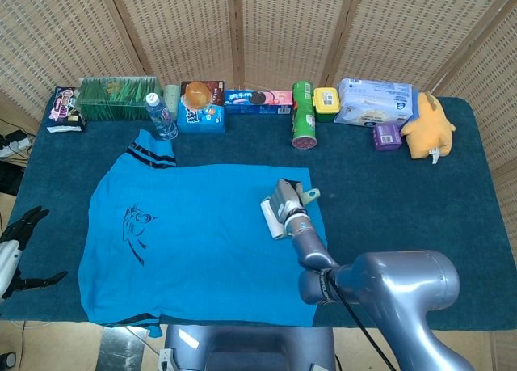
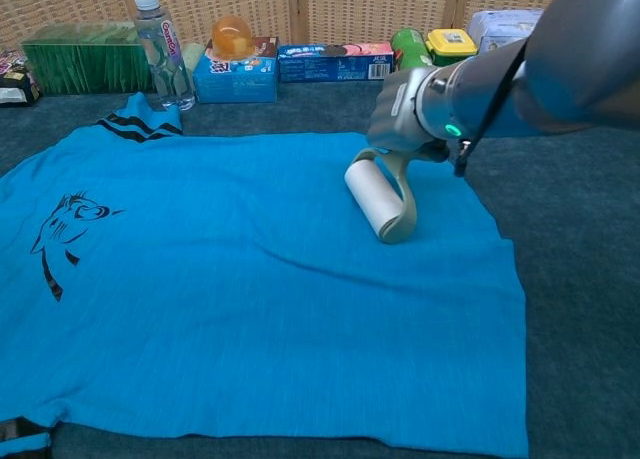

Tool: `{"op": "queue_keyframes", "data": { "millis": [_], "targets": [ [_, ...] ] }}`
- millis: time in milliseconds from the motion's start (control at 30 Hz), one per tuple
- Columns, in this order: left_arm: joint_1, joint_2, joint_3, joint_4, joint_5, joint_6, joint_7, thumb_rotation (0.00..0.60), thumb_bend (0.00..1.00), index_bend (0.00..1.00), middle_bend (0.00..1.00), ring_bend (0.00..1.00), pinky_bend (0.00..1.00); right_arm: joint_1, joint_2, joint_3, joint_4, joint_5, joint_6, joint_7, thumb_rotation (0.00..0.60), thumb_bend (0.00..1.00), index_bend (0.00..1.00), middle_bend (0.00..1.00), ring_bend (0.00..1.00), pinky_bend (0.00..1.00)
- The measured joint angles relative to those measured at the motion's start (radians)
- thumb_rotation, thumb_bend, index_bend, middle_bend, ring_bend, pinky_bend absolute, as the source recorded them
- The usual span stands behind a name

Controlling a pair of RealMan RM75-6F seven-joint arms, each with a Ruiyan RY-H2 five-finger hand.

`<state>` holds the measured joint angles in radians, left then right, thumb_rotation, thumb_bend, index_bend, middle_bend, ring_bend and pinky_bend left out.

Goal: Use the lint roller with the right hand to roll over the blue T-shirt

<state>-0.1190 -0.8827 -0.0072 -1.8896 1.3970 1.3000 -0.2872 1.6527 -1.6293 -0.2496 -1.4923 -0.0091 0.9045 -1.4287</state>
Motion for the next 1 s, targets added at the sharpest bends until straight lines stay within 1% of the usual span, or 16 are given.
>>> {"op": "queue_keyframes", "data": {
  "millis": [133, 233, 433, 833, 1000],
  "targets": [
    [0.003, -0.002, 0.000, 0.006, -0.002, 0.001, -0.007, 0.600, 0.09, 0.00, 0.00, 0.00, 0.02, 0.022, -0.059, 0.042, 0.020, 0.065, 0.044, -0.051, 0.600, 1.00, 0.89, 0.88, 0.87, 1.00],
    [-0.001, -0.003, -0.002, 0.010, -0.002, -0.004, -0.011, 0.600, 0.09, 0.00, 0.00, 0.00, 0.02, 0.031, -0.087, 0.069, 0.023, 0.090, 0.086, -0.083, 0.600, 1.00, 0.89, 0.87, 0.87, 1.00],
    [-0.009, -0.004, -0.006, 0.015, -0.001, -0.016, -0.015, 0.600, 0.09, 0.00, 0.00, 0.00, 0.02, 0.035, -0.117, 0.116, 0.007, 0.111, 0.137, -0.131, 0.600, 1.00, 0.89, 0.87, 0.87, 1.00],
    [-0.018, -0.005, -0.014, 0.019, -0.009, -0.027, -0.023, 0.600, 0.09, 0.00, 0.00, 0.00, 0.02, 0.024, -0.118, 0.177, 0.000, 0.099, 0.130, -0.167, 0.600, 1.00, 0.89, 0.87, 0.87, 1.00],
    [-0.021, -0.006, -0.016, 0.014, -0.013, -0.032, -0.016, 0.600, 0.09, 0.00, 0.00, 0.00, 0.02, 0.018, -0.118, 0.192, 0.003, 0.082, 0.112, -0.169, 0.600, 1.00, 0.89, 0.87, 0.87, 1.00]
  ]
}}
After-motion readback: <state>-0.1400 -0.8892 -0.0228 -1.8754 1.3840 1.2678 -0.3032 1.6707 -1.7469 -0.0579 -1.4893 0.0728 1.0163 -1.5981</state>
